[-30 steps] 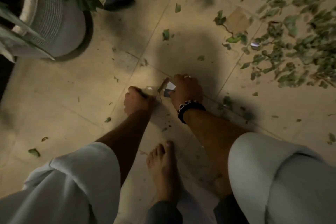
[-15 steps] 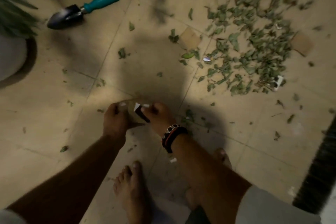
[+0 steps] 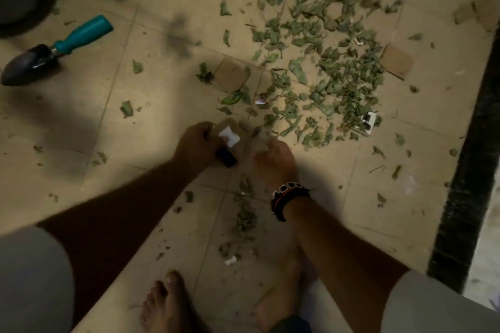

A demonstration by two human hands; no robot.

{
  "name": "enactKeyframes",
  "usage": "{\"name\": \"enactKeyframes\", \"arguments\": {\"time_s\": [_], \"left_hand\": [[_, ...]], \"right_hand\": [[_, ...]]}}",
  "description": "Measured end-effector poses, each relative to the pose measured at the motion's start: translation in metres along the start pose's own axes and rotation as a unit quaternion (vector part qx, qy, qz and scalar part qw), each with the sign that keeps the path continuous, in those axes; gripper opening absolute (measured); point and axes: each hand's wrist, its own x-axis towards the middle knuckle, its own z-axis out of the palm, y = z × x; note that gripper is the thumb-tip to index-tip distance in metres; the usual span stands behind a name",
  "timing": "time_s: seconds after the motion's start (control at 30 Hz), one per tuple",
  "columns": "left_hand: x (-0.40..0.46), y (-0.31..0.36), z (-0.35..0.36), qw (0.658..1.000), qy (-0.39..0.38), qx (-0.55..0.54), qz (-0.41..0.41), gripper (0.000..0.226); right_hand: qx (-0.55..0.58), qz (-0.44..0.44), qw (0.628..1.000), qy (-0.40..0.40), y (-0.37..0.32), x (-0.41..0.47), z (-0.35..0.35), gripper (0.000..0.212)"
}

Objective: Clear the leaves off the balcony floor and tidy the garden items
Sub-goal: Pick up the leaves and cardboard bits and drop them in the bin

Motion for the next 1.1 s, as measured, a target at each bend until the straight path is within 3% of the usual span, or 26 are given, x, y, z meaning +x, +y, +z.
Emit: {"name": "enactKeyframes", "arguments": {"time_s": [0.1,0.17,0.23,0.33,0.43,0.5,0.6,0.73,0.8,0.9,1.0,1.1], "left_hand": [[0.050,0.032,-0.002,0.980,0.053,0.151,0.117,0.031],[0.086,0.052,0.001,0.922,0.106,0.301,0.220,0.034],[0.112,0.070,0.006,0.897,0.110,0.381,0.192,0.040],[0.126,0.083,0.018,0.899,0.054,0.431,0.061,0.049],[0.119,0.084,0.033,0.915,0.085,0.391,0.057,0.042],[0.112,0.082,0.039,0.926,0.107,0.358,0.057,0.040],[0.105,0.089,0.039,0.940,0.106,0.316,0.071,0.043],[0.095,0.099,0.044,0.961,0.055,0.246,0.113,0.058],[0.092,0.105,0.051,0.975,0.051,0.186,0.109,0.057],[0.094,0.112,0.063,0.985,0.030,0.151,0.072,0.059],[0.099,0.117,0.076,0.961,-0.032,0.249,0.117,0.058],[0.106,0.119,0.085,0.914,-0.055,0.373,0.152,0.070]], "right_hand": [[0.053,-0.005,0.984,0.168,0.013,0.027,-0.056,0.033],[-0.048,-0.022,0.966,0.254,0.024,0.049,-0.094,0.039],[-0.167,-0.004,0.943,0.288,0.027,0.072,-0.127,0.057],[-0.204,0.051,0.948,0.240,0.019,0.105,-0.165,0.089],[-0.172,0.069,0.972,0.143,-0.002,0.130,-0.173,0.118],[-0.198,0.072,0.974,0.082,-0.015,0.144,-0.169,0.125],[-0.302,0.084,0.949,0.036,-0.018,0.152,-0.154,0.113],[-0.355,-0.055,0.923,0.137,-0.003,0.142,-0.141,0.055],[-0.375,-0.104,0.910,0.139,0.005,0.139,-0.143,0.039],[-0.378,-0.161,0.907,0.093,0.011,0.140,-0.156,0.041],[-0.393,-0.248,0.885,0.034,0.008,0.145,-0.181,0.059],[-0.366,-0.252,0.891,0.093,-0.003,0.164,-0.213,0.070]]}}
